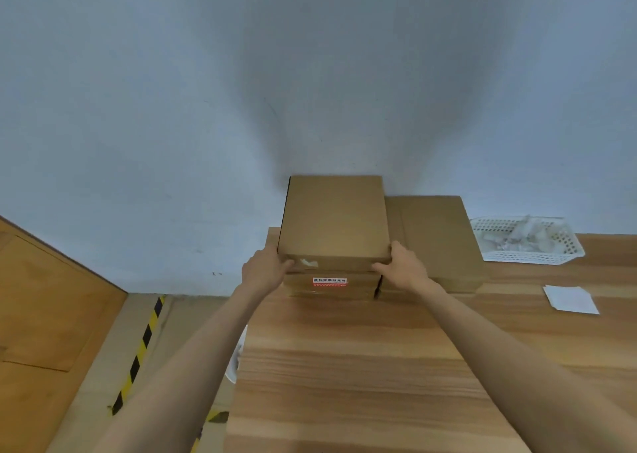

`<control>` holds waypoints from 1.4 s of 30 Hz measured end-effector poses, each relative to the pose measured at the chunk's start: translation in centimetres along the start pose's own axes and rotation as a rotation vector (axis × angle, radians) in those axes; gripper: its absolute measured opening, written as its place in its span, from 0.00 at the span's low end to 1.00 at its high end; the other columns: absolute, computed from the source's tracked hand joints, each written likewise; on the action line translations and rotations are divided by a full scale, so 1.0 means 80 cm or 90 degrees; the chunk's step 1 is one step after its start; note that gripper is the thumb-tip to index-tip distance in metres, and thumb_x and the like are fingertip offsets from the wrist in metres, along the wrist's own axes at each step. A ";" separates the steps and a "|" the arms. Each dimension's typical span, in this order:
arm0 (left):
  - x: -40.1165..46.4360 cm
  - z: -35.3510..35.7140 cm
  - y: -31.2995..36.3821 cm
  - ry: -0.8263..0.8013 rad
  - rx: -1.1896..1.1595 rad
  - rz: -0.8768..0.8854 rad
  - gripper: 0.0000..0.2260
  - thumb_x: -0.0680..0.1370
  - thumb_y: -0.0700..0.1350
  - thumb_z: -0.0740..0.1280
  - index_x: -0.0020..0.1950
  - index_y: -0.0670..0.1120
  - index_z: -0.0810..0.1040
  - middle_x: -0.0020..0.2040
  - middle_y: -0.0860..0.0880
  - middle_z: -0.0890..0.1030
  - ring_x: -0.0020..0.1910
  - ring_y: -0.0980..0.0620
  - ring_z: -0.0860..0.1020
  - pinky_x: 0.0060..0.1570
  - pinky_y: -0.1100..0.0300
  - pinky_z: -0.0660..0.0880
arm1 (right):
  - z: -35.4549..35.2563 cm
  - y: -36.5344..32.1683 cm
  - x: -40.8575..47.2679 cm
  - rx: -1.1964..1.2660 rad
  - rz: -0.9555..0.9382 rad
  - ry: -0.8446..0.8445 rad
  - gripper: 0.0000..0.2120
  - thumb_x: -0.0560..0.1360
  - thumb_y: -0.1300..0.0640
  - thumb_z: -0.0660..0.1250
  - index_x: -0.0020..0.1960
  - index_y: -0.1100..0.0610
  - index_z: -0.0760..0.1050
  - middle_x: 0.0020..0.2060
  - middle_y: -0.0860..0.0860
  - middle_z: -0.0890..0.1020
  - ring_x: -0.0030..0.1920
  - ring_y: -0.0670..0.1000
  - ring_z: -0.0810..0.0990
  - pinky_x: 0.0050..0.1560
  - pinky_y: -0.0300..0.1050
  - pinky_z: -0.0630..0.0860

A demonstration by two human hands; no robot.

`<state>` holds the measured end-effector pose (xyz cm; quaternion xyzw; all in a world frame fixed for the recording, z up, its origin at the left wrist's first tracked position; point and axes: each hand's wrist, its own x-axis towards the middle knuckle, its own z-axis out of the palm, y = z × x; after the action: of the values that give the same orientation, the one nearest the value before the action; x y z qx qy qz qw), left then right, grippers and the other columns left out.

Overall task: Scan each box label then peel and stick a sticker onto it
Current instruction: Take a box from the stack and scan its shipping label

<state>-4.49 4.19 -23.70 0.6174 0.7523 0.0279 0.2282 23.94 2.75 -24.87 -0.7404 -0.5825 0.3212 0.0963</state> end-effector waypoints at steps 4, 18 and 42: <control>0.003 -0.020 -0.001 0.012 -0.062 0.044 0.13 0.79 0.54 0.68 0.57 0.46 0.75 0.52 0.49 0.81 0.50 0.47 0.78 0.44 0.55 0.71 | -0.011 -0.007 -0.001 0.097 -0.021 0.039 0.20 0.74 0.44 0.73 0.54 0.58 0.72 0.50 0.53 0.80 0.52 0.56 0.78 0.53 0.54 0.77; -0.003 -0.115 0.036 0.233 -0.406 0.164 0.19 0.78 0.56 0.70 0.65 0.47 0.79 0.50 0.55 0.81 0.50 0.52 0.80 0.46 0.64 0.72 | -0.093 -0.074 -0.019 0.355 -0.178 0.188 0.32 0.70 0.33 0.71 0.67 0.51 0.75 0.56 0.46 0.81 0.54 0.46 0.80 0.56 0.45 0.80; 0.002 -0.122 0.032 -0.058 -0.499 0.262 0.47 0.71 0.54 0.78 0.82 0.62 0.51 0.75 0.53 0.67 0.56 0.57 0.79 0.46 0.61 0.82 | -0.118 -0.072 -0.042 0.423 -0.163 0.184 0.37 0.72 0.32 0.68 0.76 0.46 0.65 0.68 0.48 0.75 0.63 0.48 0.76 0.62 0.50 0.77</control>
<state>-5.85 7.29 -14.21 0.6217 0.5356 0.3284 0.4678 24.49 3.57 -13.38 -0.6277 -0.5147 0.3701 0.4519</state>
